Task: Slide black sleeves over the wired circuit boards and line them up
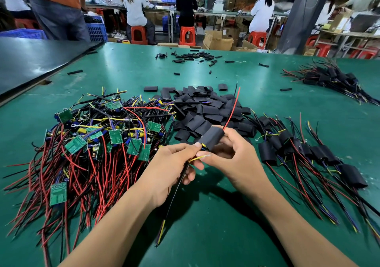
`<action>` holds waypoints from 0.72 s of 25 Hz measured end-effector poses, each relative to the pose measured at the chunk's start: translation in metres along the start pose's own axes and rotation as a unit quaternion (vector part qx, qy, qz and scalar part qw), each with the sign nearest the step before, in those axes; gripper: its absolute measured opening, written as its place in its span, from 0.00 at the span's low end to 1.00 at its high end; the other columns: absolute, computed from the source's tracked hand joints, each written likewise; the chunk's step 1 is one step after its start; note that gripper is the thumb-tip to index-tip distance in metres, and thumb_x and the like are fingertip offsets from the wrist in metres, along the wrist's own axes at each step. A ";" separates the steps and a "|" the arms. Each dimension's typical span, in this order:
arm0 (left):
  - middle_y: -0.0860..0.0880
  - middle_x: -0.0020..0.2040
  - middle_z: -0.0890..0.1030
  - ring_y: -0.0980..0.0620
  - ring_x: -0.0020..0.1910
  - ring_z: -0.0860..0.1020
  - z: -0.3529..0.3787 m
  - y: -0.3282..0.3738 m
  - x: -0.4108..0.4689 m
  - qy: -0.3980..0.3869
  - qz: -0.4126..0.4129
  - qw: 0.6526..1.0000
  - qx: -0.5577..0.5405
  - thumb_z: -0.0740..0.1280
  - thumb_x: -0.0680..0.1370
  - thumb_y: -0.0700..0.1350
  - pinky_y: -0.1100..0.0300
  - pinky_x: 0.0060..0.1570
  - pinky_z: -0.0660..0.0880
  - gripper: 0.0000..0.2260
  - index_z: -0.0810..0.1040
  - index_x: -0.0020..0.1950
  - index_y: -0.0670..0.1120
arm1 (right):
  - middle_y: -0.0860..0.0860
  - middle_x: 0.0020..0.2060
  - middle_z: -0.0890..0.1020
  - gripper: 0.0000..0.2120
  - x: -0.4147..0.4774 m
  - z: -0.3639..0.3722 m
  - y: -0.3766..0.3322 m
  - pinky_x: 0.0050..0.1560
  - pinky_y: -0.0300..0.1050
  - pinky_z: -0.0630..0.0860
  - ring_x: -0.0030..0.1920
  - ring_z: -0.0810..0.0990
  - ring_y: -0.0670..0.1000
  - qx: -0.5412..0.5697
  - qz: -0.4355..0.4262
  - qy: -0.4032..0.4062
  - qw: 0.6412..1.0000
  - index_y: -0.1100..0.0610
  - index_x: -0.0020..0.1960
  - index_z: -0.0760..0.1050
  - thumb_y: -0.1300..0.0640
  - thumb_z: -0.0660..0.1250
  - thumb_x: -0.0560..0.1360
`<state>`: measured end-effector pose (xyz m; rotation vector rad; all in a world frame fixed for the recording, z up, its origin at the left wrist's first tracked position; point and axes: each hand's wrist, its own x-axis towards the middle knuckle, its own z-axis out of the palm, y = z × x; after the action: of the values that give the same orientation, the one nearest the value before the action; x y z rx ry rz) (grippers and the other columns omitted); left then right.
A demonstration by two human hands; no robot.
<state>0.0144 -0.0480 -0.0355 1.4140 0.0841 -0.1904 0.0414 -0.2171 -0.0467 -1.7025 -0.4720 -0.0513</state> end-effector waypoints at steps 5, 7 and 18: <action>0.46 0.36 0.81 0.52 0.24 0.72 -0.001 -0.002 0.002 -0.017 -0.037 0.999 -0.010 0.67 0.80 0.50 0.63 0.24 0.68 0.12 0.83 0.39 0.48 | 0.44 0.46 0.87 0.15 0.000 -0.002 0.000 0.54 0.44 0.80 0.47 0.85 0.46 -0.064 -0.033 0.027 0.997 0.48 0.53 0.80 0.53 0.79 0.69; 0.46 0.37 0.81 0.52 0.25 0.74 -0.001 -0.002 0.003 -0.017 -0.040 0.998 -0.036 0.68 0.79 0.48 0.62 0.24 0.70 0.07 0.83 0.44 0.47 | 0.44 0.45 0.87 0.14 0.000 -0.003 0.001 0.53 0.43 0.80 0.46 0.85 0.46 -0.071 -0.038 0.031 0.996 0.48 0.53 0.80 0.53 0.79 0.69; 0.43 0.39 0.83 0.51 0.31 0.80 -0.005 -0.002 0.007 -0.033 -0.024 0.990 -0.137 0.72 0.69 0.40 0.61 0.31 0.76 0.12 0.86 0.51 0.47 | 0.37 0.51 0.84 0.16 -0.001 -0.001 -0.003 0.54 0.28 0.72 0.53 0.82 0.39 -0.095 -0.054 -0.029 0.994 0.35 0.58 0.76 0.47 0.73 0.73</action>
<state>0.0208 -0.0444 -0.0394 1.1310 0.0868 -0.2556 0.0400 -0.2178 -0.0434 -1.8674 -0.6187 -0.1286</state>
